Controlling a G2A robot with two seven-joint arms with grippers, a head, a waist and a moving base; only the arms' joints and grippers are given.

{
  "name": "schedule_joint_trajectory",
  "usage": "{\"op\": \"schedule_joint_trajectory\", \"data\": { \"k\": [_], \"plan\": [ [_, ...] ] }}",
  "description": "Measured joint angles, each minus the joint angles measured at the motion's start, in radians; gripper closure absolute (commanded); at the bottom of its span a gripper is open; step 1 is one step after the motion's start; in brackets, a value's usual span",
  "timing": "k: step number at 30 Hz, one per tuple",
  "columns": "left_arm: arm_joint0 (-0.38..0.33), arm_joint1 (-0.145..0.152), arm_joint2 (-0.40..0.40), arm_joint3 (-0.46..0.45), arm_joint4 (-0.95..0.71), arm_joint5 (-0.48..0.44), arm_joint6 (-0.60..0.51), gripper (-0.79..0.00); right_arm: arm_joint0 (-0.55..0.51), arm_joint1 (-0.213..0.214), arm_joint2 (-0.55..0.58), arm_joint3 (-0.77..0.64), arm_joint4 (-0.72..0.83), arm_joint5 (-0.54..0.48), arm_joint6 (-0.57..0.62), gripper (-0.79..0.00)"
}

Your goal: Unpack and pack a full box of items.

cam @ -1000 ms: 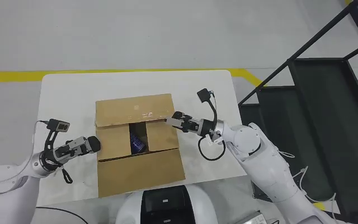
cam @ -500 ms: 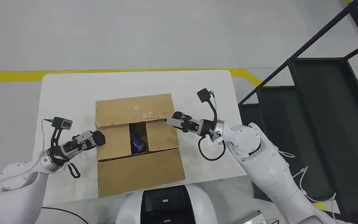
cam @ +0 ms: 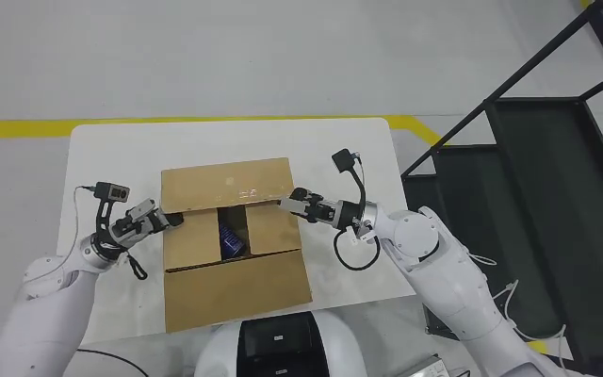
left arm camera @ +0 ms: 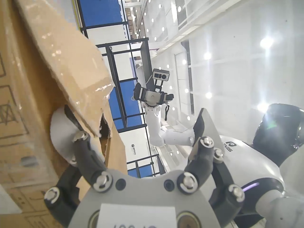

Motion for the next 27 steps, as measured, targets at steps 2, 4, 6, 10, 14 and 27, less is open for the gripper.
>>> {"op": "schedule_joint_trajectory", "data": {
  "k": [2, 4, 6, 10, 14, 27],
  "plan": [
    [-0.017, -0.003, -0.001, -0.002, -0.021, -0.007, 0.007, -0.785, 0.0, 0.0, 0.0, 0.0, 0.0, 0.0, 0.0, -0.785],
    [-0.032, -0.006, -0.001, -0.004, -0.044, -0.01, 0.011, -0.785, 0.0, 0.0, 0.0, 0.0, 0.0, 0.0, 0.0, -0.785],
    [-0.048, -0.009, 0.0, -0.002, -0.061, -0.009, 0.01, -0.785, 0.0, 0.0, 0.0, 0.0, 0.0, 0.0, 0.0, -0.785],
    [-0.102, -0.018, 0.021, 0.032, -0.082, -0.008, 0.008, -0.785, 0.0, 0.0, 0.0, 0.0, 0.0, 0.0, 0.0, -0.785],
    [-0.178, -0.04, 0.07, 0.103, -0.128, -0.021, 0.023, -0.785, 0.0, 0.0, 0.0, 0.0, 0.0, 0.0, 0.0, -0.785],
    [-0.495, -0.151, 0.269, 0.531, -0.196, -0.094, 0.102, -0.785, 0.0, 0.0, 0.0, 0.0, 0.0, 0.0, 0.0, -0.785]
  ]
}}
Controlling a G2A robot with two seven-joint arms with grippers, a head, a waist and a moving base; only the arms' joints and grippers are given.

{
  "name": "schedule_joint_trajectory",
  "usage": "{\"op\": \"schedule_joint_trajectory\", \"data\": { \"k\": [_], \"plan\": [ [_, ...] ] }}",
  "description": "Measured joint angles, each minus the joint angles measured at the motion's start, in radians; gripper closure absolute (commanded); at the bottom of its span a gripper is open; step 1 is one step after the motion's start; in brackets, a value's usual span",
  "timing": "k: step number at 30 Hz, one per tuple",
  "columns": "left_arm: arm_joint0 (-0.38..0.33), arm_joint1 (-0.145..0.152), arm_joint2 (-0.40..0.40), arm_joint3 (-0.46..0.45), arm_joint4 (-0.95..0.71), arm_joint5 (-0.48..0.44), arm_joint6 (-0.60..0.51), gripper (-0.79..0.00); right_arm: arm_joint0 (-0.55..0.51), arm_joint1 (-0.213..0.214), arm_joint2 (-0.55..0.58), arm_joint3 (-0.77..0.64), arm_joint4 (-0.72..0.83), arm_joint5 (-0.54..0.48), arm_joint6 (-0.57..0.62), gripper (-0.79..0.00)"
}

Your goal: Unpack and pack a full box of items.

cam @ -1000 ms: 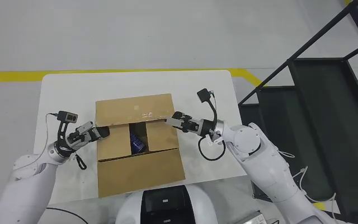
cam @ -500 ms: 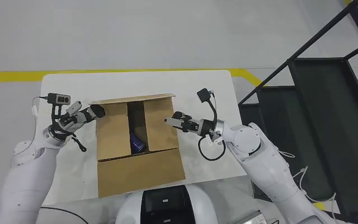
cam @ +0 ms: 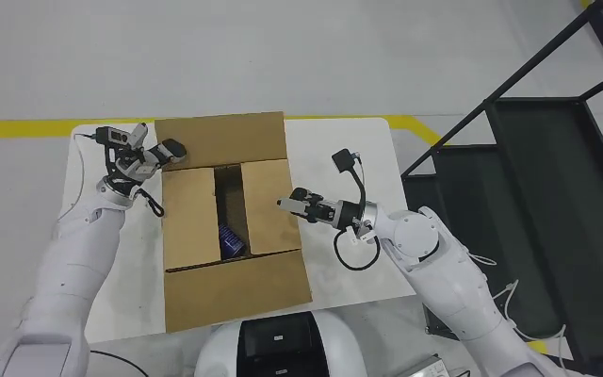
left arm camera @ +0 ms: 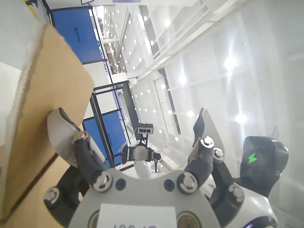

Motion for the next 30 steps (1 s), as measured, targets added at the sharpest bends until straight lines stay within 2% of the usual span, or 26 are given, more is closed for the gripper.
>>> {"op": "schedule_joint_trajectory", "data": {
  "k": [4, 8, 16, 20, 24, 27, 30],
  "plan": [
    [-0.082, -0.028, 0.032, 0.14, 0.009, 0.011, 0.005, -0.785, 0.0, 0.0, 0.0, 0.0, 0.0, 0.0, 0.0, -0.785],
    [-0.133, -0.04, 0.06, 0.254, 0.081, 0.042, 0.023, -0.785, 0.0, 0.0, 0.0, 0.0, 0.0, 0.0, 0.0, -0.785],
    [-0.175, -0.039, 0.085, 0.373, 0.207, 0.06, 0.019, -0.785, 0.0, 0.0, 0.0, 0.0, 0.0, 0.0, 0.0, -0.785],
    [-0.192, -0.028, 0.085, 0.395, 0.254, 0.073, -0.025, -0.785, 0.0, 0.0, 0.0, 0.0, 0.0, 0.0, 0.0, -0.785],
    [-0.206, -0.013, 0.041, 0.396, 0.201, 0.034, -0.031, -0.785, 0.0, 0.0, 0.0, 0.0, 0.0, 0.0, 0.0, -0.785],
    [-0.217, 0.004, -0.002, 0.359, 0.158, 0.006, -0.015, -0.785, 0.0, 0.0, 0.0, 0.0, 0.0, 0.0, 0.0, -0.785],
    [-0.213, 0.027, -0.049, 0.29, 0.119, 0.017, -0.024, -0.785, 0.0, 0.0, 0.0, 0.0, 0.0, 0.0, 0.0, -0.785]
  ]
}}
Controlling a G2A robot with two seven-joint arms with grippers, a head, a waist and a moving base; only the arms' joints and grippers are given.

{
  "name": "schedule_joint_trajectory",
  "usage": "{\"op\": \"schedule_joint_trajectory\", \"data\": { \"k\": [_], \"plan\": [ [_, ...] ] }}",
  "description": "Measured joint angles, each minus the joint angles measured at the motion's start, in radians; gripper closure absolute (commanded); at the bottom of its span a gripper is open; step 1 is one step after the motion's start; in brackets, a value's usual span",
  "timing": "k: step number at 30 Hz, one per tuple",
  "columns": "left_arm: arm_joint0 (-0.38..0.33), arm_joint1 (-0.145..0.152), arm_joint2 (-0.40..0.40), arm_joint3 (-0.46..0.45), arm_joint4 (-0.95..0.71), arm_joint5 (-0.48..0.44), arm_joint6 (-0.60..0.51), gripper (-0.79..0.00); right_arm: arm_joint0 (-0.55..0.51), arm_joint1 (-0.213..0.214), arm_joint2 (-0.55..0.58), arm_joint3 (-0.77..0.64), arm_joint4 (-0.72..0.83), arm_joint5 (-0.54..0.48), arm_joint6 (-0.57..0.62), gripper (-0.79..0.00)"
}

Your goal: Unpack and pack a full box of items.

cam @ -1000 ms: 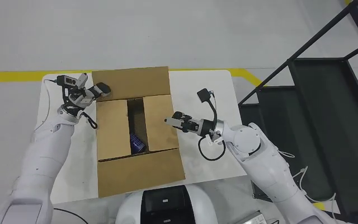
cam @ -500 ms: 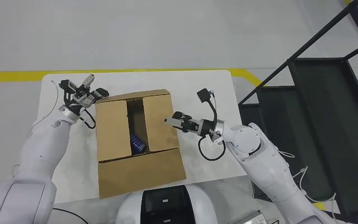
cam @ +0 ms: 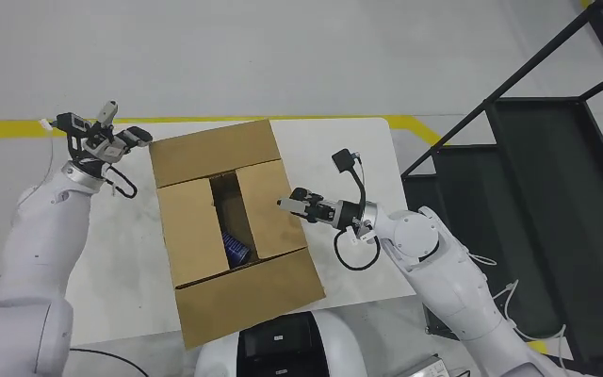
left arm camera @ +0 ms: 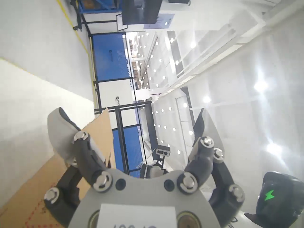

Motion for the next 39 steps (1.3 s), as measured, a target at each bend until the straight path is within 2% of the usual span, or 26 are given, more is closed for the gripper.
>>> {"op": "schedule_joint_trajectory", "data": {
  "k": [3, 6, 9, 13, 19, 25, 39],
  "plan": [
    [0.027, 0.033, -0.053, -0.088, -0.02, 0.051, -0.052, -0.785, 0.0, 0.0, 0.0, 0.0, 0.0, 0.0, 0.0, -0.785],
    [0.088, 0.068, -0.115, -0.189, -0.037, 0.118, -0.119, -0.785, -0.001, -0.002, -0.009, -0.003, 0.007, 0.0, -0.004, -0.785],
    [0.181, 0.1, -0.182, -0.309, -0.057, 0.195, -0.196, -0.785, 0.028, -0.011, -0.053, 0.016, 0.044, 0.003, 0.012, -0.785],
    [0.342, 0.136, -0.28, -0.491, -0.083, 0.299, -0.299, -0.785, 0.128, -0.036, -0.163, 0.097, 0.075, 0.038, 0.079, -0.785],
    [0.553, 0.17, -0.414, -0.701, -0.117, 0.365, -0.365, -0.785, 0.286, -0.09, -0.353, 0.231, 0.091, 0.09, 0.162, -0.785],
    [0.717, 0.202, -0.44, -0.908, -0.213, 0.441, -0.363, -0.785, 0.358, -0.127, -0.451, 0.287, 0.091, 0.113, 0.162, -0.785],
    [0.728, 0.205, -0.439, -0.919, -0.209, 0.441, -0.358, -0.785, 0.355, -0.127, -0.452, 0.289, 0.085, 0.119, 0.157, -0.785]
  ]
}}
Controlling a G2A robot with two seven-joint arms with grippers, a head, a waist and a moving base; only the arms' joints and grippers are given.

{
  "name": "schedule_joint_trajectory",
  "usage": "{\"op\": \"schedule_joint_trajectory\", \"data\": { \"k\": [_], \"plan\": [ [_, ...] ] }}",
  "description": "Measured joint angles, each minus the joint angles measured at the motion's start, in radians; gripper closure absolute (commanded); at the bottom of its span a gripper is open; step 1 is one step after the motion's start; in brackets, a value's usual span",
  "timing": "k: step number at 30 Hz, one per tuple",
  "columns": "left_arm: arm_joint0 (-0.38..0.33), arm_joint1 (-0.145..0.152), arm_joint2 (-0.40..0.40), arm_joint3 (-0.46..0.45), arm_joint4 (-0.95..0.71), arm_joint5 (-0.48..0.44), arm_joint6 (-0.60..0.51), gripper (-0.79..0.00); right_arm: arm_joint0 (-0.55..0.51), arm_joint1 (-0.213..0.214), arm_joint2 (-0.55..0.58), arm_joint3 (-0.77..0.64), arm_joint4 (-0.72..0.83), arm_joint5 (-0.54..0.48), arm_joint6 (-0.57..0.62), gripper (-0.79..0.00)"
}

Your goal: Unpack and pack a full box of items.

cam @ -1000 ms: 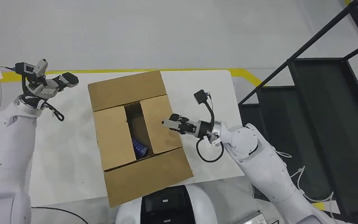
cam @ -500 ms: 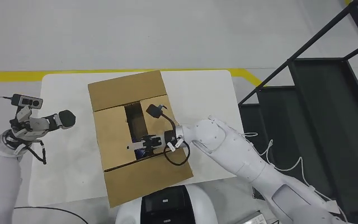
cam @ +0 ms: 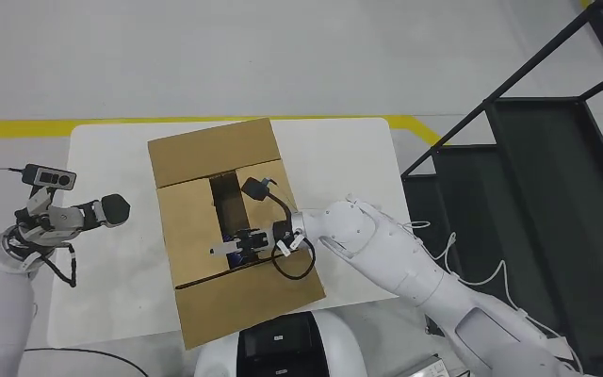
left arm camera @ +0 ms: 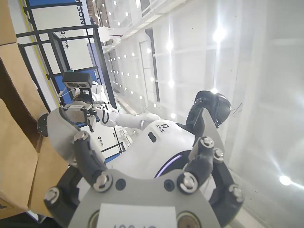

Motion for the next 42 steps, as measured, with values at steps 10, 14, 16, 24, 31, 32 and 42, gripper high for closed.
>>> {"op": "schedule_joint_trajectory", "data": {
  "k": [10, 14, 16, 24, 31, 32, 42],
  "plan": [
    [-0.038, 0.025, 0.029, -0.066, 0.322, 0.028, -0.006, -0.785, 0.032, -0.049, -0.114, 0.046, -0.039, 0.065, -0.025, -0.785],
    [-0.063, 0.031, 0.047, -0.038, 0.335, 0.021, -0.005, -0.785, 0.049, -0.081, -0.163, 0.07, -0.002, 0.039, -0.033, -0.785],
    [-0.079, 0.032, 0.051, -0.013, 0.339, 0.013, -0.005, -0.785, 0.058, -0.095, -0.171, 0.073, 0.009, -0.015, -0.059, -0.785],
    [-0.144, 0.028, 0.072, 0.035, 0.337, -0.02, 0.029, -0.785, 0.129, -0.142, -0.187, 0.114, -0.054, -0.15, -0.18, -0.785],
    [-0.175, 0.028, 0.035, 0.042, 0.277, -0.052, 0.089, -0.785, 0.204, -0.252, -0.297, 0.231, 0.086, -0.297, -0.175, -0.785],
    [-0.177, 0.029, 0.027, 0.039, 0.27, -0.053, 0.09, -0.785, 0.215, -0.267, -0.31, 0.247, 0.098, -0.312, -0.177, -0.785],
    [-0.168, 0.036, 0.017, 0.027, 0.221, 0.051, -0.001, -0.785, 0.299, -0.418, -0.414, 0.452, 0.117, -0.367, -0.157, -0.785]
  ]
}}
